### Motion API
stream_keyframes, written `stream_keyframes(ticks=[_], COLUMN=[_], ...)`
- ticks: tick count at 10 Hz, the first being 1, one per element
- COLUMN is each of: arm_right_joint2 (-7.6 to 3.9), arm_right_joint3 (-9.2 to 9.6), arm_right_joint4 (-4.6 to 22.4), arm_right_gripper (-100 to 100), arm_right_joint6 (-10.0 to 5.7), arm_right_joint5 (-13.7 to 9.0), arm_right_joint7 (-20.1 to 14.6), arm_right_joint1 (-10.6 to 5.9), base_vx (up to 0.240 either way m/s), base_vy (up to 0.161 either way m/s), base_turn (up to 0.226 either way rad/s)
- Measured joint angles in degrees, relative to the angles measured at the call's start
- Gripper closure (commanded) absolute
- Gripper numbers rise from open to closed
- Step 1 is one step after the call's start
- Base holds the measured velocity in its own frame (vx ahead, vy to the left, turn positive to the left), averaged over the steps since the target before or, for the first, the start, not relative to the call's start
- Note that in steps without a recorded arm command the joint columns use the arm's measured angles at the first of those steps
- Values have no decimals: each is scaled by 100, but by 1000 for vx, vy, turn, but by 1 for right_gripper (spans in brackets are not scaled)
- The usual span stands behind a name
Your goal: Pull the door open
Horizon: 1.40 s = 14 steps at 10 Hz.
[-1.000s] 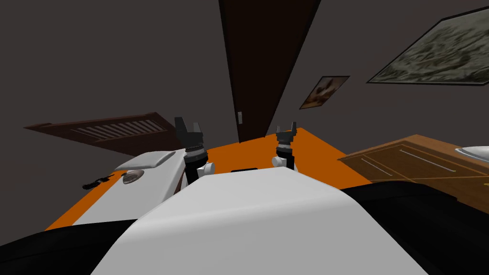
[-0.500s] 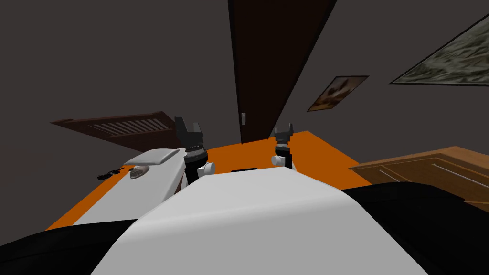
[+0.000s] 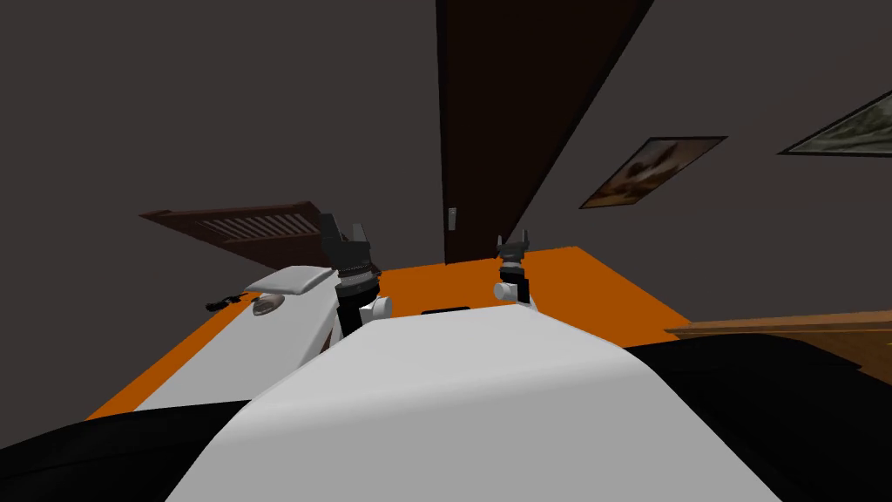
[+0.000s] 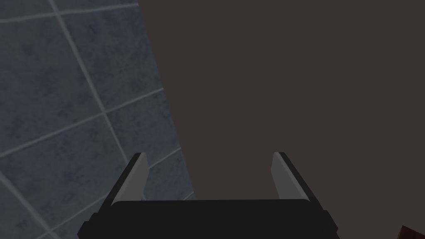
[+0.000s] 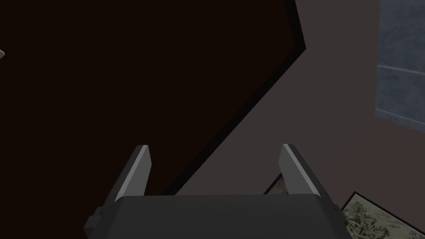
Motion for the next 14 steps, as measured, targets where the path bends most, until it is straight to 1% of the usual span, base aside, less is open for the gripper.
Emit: stream_keyframes(ticks=[1,2,4,5,6,8,9,10,12,13,14], arm_right_joint2=[-4,-5,-17,-23,-9,-20,-55,-58,-30,-23,-44], arm_right_joint3=[-13,-13,-24,-31,-40,-78,-77,-81,-86,-106,-127], arm_right_joint4=[105,265,472,532,654,986,1125,1235,1435,1506,1606], arm_right_gripper=[-100,-100,-100,-100,-100,-100,-100,-100,-100,-100,-100], arm_right_joint6=[54,74,152,207,262,334,331,351,430,497,552], arm_right_joint5=[-79,-150,-308,-390,-465,-624,-705,-782,-925,-1003,-1085], arm_right_joint7=[-119,-237,-483,-609,-719,-957,-1105,-1238,-1459,-1564,-1687], arm_right_joint1=[-65,-140,-228,-243,-322,-531,-554,-595,-686,-733,-786], base_vx=[102,97,95,103,99,103,98,97,98,88,86], base_vy=[2,-12,-16,-15,-15,-10,-2,-23,-37,-16,-19], base_turn=[159,184,137,155,163,136,157,142,134,180,99])
